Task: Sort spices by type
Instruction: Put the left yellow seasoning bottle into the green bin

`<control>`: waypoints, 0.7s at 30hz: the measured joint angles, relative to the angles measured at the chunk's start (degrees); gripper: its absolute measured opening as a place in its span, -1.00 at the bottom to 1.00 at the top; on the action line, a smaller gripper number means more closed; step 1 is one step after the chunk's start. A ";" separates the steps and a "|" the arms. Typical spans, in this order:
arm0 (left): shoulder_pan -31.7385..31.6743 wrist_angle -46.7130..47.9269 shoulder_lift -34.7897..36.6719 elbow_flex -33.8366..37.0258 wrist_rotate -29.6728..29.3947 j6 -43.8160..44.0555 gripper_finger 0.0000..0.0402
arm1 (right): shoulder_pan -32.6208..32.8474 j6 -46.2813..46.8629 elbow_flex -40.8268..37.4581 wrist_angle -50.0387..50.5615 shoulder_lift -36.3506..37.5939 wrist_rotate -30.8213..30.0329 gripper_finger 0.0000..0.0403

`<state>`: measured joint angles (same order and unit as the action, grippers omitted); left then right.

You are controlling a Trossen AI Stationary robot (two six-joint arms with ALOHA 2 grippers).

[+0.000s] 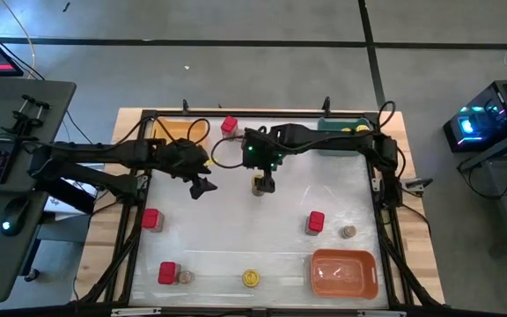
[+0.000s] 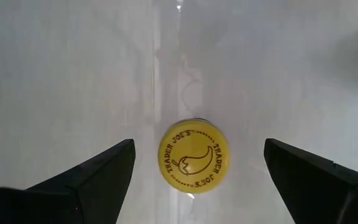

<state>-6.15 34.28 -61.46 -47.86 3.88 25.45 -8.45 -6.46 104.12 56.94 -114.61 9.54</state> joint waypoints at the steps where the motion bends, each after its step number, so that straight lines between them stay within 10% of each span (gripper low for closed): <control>1: 0.00 0.02 -0.12 0.00 -0.02 0.00 0.63 | 0.04 -0.01 0.00 0.05 0.01 -0.01 0.75; 21: 1.09 -3.74 -0.10 -0.04 -3.36 -4.63 0.63 | 1.07 -0.04 0.02 0.60 -5.17 -3.74 0.75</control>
<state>-5.06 30.54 -61.56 -47.90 0.51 20.82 -7.38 -6.50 104.14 57.54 -119.78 5.80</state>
